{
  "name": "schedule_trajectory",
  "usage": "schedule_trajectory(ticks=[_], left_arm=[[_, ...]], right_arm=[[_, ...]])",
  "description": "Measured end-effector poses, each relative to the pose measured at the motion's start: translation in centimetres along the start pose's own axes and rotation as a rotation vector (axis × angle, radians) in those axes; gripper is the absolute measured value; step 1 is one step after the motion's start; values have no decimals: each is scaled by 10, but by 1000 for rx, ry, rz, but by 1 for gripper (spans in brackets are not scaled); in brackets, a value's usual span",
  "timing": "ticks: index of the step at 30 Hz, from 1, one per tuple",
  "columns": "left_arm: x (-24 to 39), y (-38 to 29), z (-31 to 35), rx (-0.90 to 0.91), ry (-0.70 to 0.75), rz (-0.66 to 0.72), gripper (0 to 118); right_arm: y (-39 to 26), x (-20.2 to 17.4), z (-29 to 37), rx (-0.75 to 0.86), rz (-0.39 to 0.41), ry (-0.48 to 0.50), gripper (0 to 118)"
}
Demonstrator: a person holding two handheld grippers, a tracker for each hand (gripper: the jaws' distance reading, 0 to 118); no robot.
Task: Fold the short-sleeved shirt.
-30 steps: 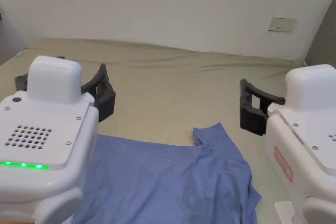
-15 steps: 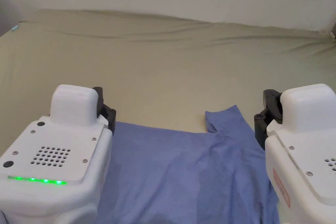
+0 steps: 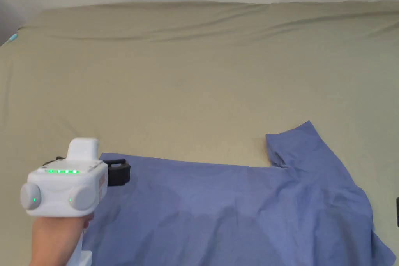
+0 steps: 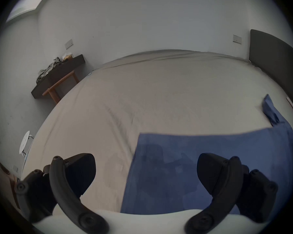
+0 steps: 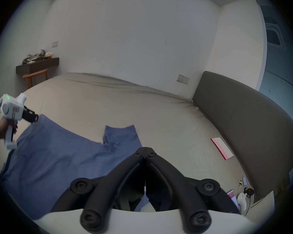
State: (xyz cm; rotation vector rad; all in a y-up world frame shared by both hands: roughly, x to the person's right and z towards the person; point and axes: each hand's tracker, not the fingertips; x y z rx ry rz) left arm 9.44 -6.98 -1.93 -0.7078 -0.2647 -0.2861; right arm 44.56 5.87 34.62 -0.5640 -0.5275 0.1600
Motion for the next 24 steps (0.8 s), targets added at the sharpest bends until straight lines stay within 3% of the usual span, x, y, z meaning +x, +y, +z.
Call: schedule_trajectory(ticks=[3, 5, 7, 10, 11, 12, 14, 15, 18, 21, 22, 23, 24], left_arm=[[2, 16, -38, -50, 2, -30, 115], [7, 17, -55, -91, 5, -62, 101], [10, 13, -71, -181, 9, -85, 97], [3, 8, -68, -168, -18, 66, 89], [3, 8, -66, -184, -66, 69, 80], [8, 5, -54, -159, -143, 87, 61], [30, 3, -42, -130, -86, -56, 10], [40, 1, -38, -128, -50, -159, 0], [33, 2, -20, -115, -90, -110, 0], [17, 5, 24, 16, -58, -85, 0], [12, 5, 39, 42, -55, -81, 0], [8, 5, 54, 71, -49, -74, 0], [0, 6, 70, 86, -49, -70, 0]], right_arm=[[-6, 5, -8, -32, -6, -9, 2], [-8, 7, -10, -45, -8, -15, 2], [-10, 8, -13, -55, -5, -19, 2], [-11, 9, -17, -67, -6, -14, 2], [-10, 9, -18, -70, -8, -11, 2], [-10, 9, -19, -71, -11, -6, 2], [-6, 7, -22, -71, -17, 3, 2], [-4, 7, -24, -70, -20, 10, 2], [5, 8, -31, -78, -21, 47, 2], [15, 15, -40, -83, -30, 53, 5], [18, 18, -44, -87, -28, 62, 19], [20, 20, -49, -94, -24, 74, 41], [22, 22, -57, -103, -19, 87, 73]])
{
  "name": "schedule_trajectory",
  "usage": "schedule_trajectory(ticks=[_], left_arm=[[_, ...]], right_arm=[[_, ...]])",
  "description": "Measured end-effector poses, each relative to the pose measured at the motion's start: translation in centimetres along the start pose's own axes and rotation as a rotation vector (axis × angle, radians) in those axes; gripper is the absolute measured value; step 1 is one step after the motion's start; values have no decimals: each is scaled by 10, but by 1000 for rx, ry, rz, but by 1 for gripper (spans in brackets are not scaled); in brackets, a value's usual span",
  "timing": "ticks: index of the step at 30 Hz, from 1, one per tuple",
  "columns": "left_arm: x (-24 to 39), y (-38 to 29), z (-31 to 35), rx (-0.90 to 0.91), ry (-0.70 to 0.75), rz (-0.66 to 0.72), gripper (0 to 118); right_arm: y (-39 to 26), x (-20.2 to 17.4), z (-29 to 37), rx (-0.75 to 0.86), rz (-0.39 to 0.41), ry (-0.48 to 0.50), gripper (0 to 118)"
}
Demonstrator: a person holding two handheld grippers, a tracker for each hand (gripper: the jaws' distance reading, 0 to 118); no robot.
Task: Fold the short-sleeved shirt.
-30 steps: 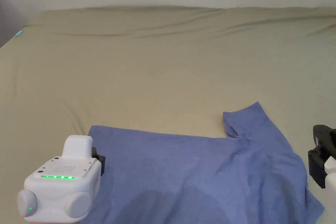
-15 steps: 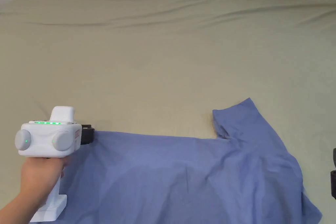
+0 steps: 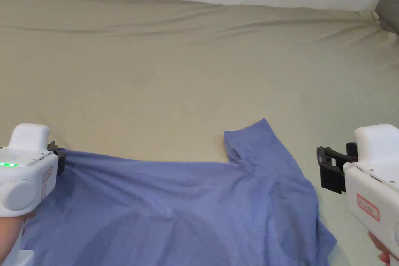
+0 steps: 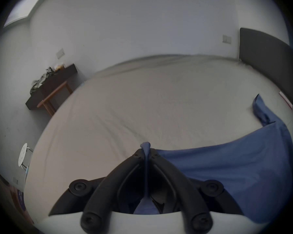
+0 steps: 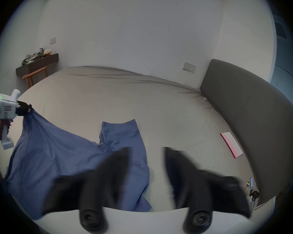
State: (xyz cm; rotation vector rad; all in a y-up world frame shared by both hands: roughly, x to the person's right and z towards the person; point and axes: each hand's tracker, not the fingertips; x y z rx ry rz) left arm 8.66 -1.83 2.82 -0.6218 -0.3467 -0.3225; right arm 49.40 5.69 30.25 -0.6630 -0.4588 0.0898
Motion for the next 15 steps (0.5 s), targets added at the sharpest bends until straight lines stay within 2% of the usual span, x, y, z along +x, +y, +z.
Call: schedule_trajectory(ticks=[1, 2, 6, 11, 15], left_arm=[[-4, 0, 16, 22, 2, 10, 0], [-7, -1, 30, 40, 5, 12, 0], [-16, -7, 67, 72, 43, -21, 0], [-20, -22, 83, 51, 40, -12, 0], [-17, -35, 76, 13, 48, -37, 0]], right_arm=[[3, 4, -12, -33, 14, 16, 100], [5, 5, -24, -76, 15, 63, 106], [2, 13, -88, -218, -32, 95, 107], [-24, 12, -172, -444, -26, 71, 107], [-46, -2, -195, -506, -24, 101, 107]])
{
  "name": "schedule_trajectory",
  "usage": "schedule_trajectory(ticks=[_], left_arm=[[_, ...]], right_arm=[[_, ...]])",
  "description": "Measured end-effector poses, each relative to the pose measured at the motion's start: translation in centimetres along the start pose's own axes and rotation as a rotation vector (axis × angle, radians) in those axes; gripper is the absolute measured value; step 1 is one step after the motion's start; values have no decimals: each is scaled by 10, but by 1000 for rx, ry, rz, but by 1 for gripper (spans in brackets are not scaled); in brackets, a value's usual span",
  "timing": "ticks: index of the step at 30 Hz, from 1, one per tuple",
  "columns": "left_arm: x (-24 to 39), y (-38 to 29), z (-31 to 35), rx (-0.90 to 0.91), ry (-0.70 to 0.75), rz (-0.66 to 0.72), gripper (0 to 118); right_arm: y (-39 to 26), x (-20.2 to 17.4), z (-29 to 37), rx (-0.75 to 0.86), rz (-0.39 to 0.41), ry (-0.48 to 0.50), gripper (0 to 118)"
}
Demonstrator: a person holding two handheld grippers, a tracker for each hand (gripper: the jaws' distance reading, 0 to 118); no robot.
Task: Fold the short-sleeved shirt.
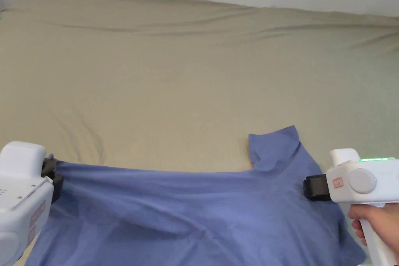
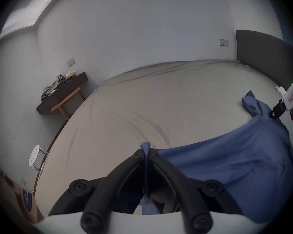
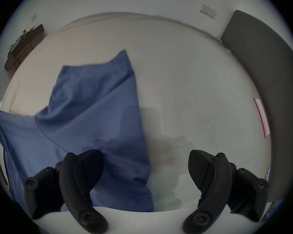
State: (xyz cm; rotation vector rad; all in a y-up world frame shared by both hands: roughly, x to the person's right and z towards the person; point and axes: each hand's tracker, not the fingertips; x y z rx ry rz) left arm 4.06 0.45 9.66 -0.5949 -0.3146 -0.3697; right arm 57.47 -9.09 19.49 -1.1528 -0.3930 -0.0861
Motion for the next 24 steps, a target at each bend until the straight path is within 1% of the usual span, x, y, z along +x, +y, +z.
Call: schedule_trajectory(ticks=[1, 3, 4, 5, 6, 7, 8, 10, 14, 17, 18, 20, 21, 24], left_arm=[[-1, -4, -5, -9, -1, 2, 0], [-2, -8, -4, -17, -5, 8, 0], [-1, -9, -3, -19, -4, 12, 0], [-2, -12, -3, -17, 0, 13, 0], [-2, -12, -3, -15, 3, 13, 0], [-3, -12, -2, -15, 3, 16, 0], [-4, -12, -1, -15, -1, 22, 0], [-6, -8, 10, 0, 4, 43, 0], [-12, 9, 40, 88, 23, 71, 0], [-17, 28, 73, 178, 47, 77, 0], [-20, 35, 86, 213, 58, 83, 0], [-27, 46, 113, 283, 84, 94, 0], [-31, 53, 127, 316, 97, 96, 0], [-45, 69, 170, 422, 132, 116, 0]], right_arm=[[-3, -4, -5, -10, 3, -9, 106], [-7, -8, -4, 15, 8, 2, 98], [-6, -8, 1, 38, -5, 41, 80], [-5, -9, 6, 49, -20, 117, 53], [-5, -13, 13, 66, -6, 81, 20], [-4, -16, 17, 79, 33, 74, 3], [-2, -16, 22, 79, 60, 62, 3], [-5, -18, 49, 149, 63, 18, 3], [-8, -2, 113, 321, 45, -8, 4], [-16, 4, 179, 462, 69, -53, 4], [-22, 3, 206, 520, 69, -52, 3], [-35, 9, 253, 631, 62, -4, 4], [-42, 10, 275, 677, 56, -8, 4], [-66, 8, 339, 833, 57, -66, 3]])
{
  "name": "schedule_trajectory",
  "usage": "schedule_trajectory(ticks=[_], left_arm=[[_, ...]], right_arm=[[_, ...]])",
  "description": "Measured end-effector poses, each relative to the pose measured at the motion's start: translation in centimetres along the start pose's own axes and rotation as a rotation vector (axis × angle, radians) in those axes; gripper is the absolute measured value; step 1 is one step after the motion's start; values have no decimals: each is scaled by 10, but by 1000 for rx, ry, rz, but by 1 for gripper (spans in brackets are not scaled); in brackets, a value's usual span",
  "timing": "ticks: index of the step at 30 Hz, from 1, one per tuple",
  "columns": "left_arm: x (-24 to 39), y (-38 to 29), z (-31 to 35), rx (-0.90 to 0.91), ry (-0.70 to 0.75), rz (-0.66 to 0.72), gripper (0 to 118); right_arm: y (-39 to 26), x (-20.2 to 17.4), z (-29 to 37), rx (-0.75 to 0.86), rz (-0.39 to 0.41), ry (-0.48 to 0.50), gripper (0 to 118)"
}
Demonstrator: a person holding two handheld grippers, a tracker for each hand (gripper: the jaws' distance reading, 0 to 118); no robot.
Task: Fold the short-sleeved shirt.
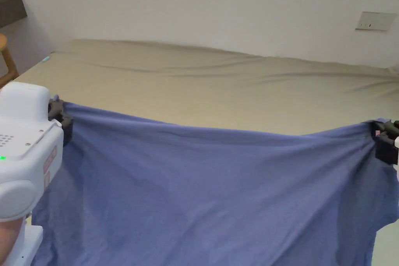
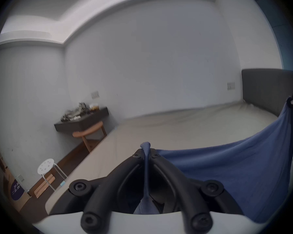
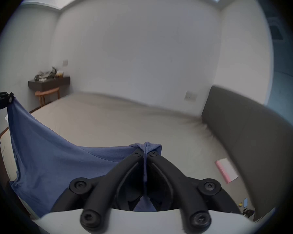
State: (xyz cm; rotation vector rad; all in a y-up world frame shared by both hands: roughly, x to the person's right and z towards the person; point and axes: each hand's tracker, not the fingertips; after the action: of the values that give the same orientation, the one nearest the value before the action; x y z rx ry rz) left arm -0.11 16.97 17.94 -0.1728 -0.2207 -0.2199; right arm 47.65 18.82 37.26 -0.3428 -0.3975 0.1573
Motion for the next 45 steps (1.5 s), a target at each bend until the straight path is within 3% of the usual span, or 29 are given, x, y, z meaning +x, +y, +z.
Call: schedule_trajectory(ticks=[3, 6, 11, 21, 29, 45], left_arm=[[-14, 32, 33, 90, 17, 28, 0], [-25, 62, 64, 179, 30, 47, 0], [-39, 103, 105, 304, 46, 67, 0], [-60, 175, 129, 440, 63, 89, 0], [-50, 226, 83, 428, 31, 58, 0], [-25, 284, -94, 286, 58, -6, 0]], right_arm=[[23, 1, 48, 121, 8, -60, 3], [44, 10, 83, 201, -65, -51, 4], [78, 9, 128, 335, -2, -153, 3], [156, 23, 161, 465, 4, -220, 3], [207, 36, 111, 428, 14, -247, 3], [279, 48, -47, 379, 94, -342, 4]])
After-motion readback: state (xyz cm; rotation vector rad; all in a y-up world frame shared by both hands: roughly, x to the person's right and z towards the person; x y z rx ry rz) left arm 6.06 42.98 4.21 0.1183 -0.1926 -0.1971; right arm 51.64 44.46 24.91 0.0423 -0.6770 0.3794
